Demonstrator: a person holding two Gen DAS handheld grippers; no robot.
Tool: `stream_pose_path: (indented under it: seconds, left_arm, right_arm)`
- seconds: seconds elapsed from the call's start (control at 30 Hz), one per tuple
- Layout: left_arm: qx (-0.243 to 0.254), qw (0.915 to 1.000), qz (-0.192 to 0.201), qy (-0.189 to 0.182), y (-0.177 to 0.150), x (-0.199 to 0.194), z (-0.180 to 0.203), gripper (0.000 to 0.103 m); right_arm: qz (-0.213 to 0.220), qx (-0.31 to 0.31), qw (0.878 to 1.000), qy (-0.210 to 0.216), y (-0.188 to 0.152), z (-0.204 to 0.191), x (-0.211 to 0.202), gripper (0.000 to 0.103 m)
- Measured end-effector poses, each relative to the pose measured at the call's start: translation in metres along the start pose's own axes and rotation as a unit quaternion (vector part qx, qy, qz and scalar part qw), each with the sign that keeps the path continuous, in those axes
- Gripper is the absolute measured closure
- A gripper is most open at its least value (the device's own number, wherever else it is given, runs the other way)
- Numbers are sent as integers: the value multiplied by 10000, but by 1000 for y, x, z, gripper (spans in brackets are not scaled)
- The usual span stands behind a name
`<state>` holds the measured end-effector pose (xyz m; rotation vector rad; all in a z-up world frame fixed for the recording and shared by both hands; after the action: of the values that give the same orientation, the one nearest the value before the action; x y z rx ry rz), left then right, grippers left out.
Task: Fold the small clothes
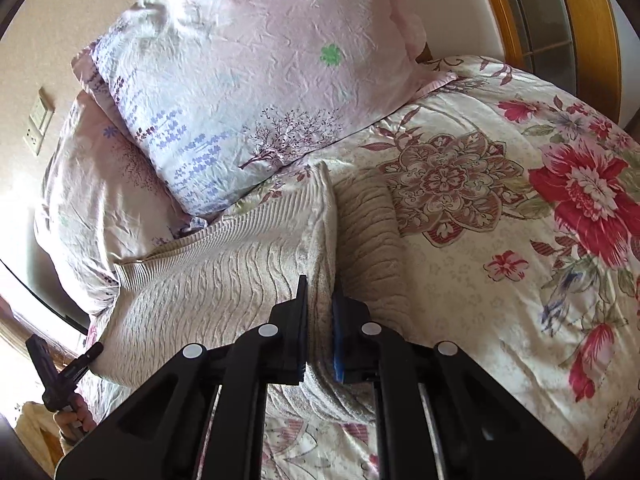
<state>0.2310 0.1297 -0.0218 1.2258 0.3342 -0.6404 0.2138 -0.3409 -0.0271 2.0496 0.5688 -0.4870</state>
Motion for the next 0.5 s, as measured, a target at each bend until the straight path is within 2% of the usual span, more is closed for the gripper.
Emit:
stream_pose_path:
  seconds: [0.27, 0.4, 0.43, 0.47, 0.5]
  left_arm:
    - [6, 9993, -290, 232, -18, 5, -4, 95]
    - [-11, 9992, -329, 211, -18, 8, -3, 86]
    - [-55, 9994, -301, 175, -18, 7, -4, 73]
    - [-120, 9993, -245, 249, -17, 5, -8, 56]
    - [-181, 9987, -157, 453, -14, 2, -14, 24]
  right_arm:
    - [-349, -193, 9985, -382, -14, 8, 21, 93]
    - [-317, -362, 9971, -584, -14, 7, 12, 89]
    - [-222, -402, 9965, -700, -11, 6, 8, 86]
    - [-96, -476, 9951, -858, -8, 4, 4, 80]
    - [53, -594, 9930, -1017, -3, -1, -1, 62]
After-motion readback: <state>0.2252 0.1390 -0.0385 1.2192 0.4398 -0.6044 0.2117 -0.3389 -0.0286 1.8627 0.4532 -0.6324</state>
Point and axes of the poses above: each gripper's, at about its wrist camera, not at the fingertips, and x roughly the way its jaws point, z to its right, y to its top, the point moved 8 cm from there along x, roughly the way its jaws point, and after that the axes turned 6 degrees about z, right-handed, at the moved point
